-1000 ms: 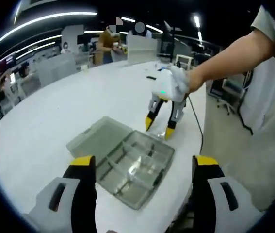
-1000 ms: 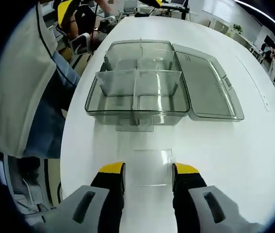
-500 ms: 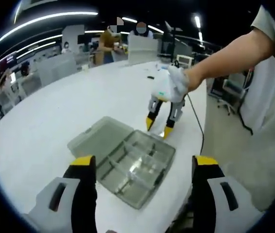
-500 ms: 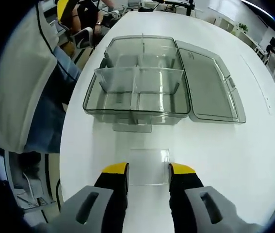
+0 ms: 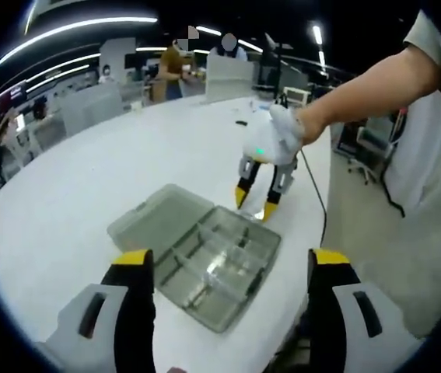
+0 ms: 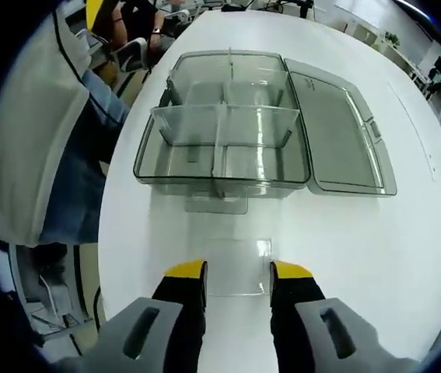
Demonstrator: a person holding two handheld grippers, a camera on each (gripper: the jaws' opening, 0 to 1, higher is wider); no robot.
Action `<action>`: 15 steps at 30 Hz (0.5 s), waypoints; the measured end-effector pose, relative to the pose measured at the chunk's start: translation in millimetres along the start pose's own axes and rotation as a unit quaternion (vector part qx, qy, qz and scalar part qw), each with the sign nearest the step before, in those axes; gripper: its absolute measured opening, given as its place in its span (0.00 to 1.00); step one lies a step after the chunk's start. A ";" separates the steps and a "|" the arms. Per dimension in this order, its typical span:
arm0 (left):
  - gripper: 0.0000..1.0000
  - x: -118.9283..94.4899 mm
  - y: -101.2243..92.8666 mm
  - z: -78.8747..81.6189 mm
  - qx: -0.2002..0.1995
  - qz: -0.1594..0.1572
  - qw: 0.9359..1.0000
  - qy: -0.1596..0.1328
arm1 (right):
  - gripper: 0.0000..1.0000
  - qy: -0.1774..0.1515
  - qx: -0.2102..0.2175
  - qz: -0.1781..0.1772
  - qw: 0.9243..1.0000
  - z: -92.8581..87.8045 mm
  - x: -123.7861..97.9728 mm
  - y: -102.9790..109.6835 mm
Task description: Insert the divider into the dual guide fixture by aligning both edges with the guide slots and pushing it downward to the bottom, including one-sided entry, uneven engagement, binding, and posture correction.
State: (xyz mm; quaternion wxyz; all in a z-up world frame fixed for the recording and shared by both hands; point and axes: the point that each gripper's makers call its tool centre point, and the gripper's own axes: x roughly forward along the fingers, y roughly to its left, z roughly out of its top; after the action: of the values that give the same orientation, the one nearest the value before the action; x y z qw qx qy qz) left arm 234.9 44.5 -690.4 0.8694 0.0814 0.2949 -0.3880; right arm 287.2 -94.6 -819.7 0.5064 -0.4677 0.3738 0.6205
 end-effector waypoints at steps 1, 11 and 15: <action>0.79 0.2 -0.3 -0.4 -0.001 -0.001 1.000 0.000 | 0.27 -0.001 0.001 -0.001 1.000 0.3 -0.8 -0.1; 0.80 6.1 -3.5 -2.0 -0.004 -0.008 1.000 0.007 | 0.27 -0.013 0.016 -0.010 1.000 1.5 -7.6 0.5; 0.80 7.7 -4.2 -2.1 -0.005 -0.009 1.000 0.008 | 0.27 -0.017 0.020 -0.013 1.000 2.2 -10.7 1.8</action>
State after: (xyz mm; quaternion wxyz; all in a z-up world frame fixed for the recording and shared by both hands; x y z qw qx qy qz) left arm 235.0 37.6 -696.1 0.8639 0.0780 0.3045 -0.3936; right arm 285.5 -95.9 -808.8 0.5299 -0.4522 0.3713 0.6139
